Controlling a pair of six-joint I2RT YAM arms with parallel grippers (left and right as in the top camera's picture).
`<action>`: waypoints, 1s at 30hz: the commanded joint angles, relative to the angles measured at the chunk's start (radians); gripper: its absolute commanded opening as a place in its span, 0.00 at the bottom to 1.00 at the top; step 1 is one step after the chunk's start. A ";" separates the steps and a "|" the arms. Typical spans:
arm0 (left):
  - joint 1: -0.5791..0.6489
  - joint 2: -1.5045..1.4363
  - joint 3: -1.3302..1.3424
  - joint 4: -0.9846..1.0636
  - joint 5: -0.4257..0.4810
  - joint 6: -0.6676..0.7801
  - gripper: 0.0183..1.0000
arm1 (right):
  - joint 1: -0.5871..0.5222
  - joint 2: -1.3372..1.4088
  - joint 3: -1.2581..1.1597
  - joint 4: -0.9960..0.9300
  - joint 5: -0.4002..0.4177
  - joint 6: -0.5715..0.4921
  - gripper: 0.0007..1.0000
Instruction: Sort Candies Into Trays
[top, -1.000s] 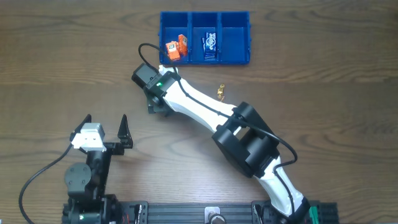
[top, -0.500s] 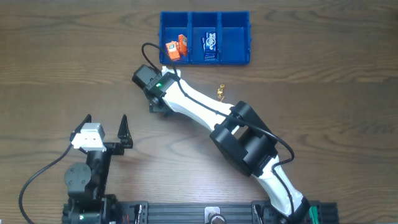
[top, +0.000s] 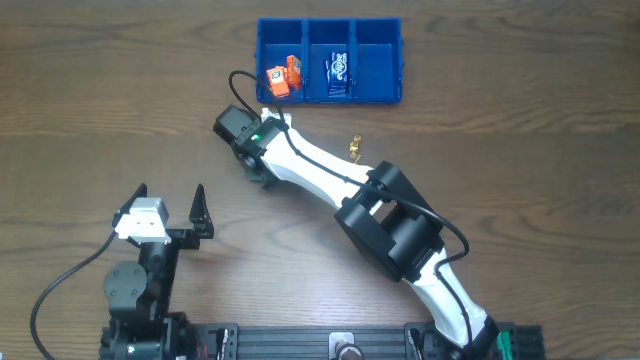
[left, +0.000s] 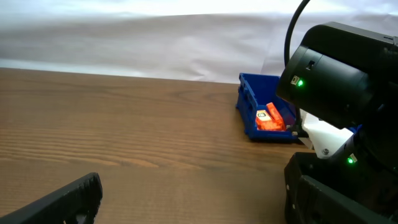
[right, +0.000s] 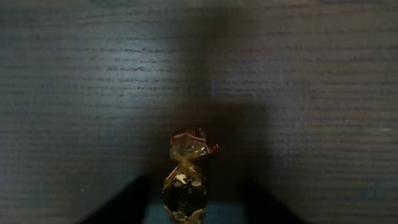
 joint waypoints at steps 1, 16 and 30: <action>0.004 -0.006 -0.019 -0.034 0.021 0.014 1.00 | -0.005 0.017 -0.009 0.002 0.010 0.000 0.34; 0.004 -0.006 -0.019 -0.034 0.021 0.014 1.00 | -0.027 -0.047 -0.009 0.013 0.056 -0.062 0.13; 0.004 -0.006 -0.019 -0.034 0.021 0.014 1.00 | -0.398 -0.367 -0.009 0.051 0.160 -0.454 0.11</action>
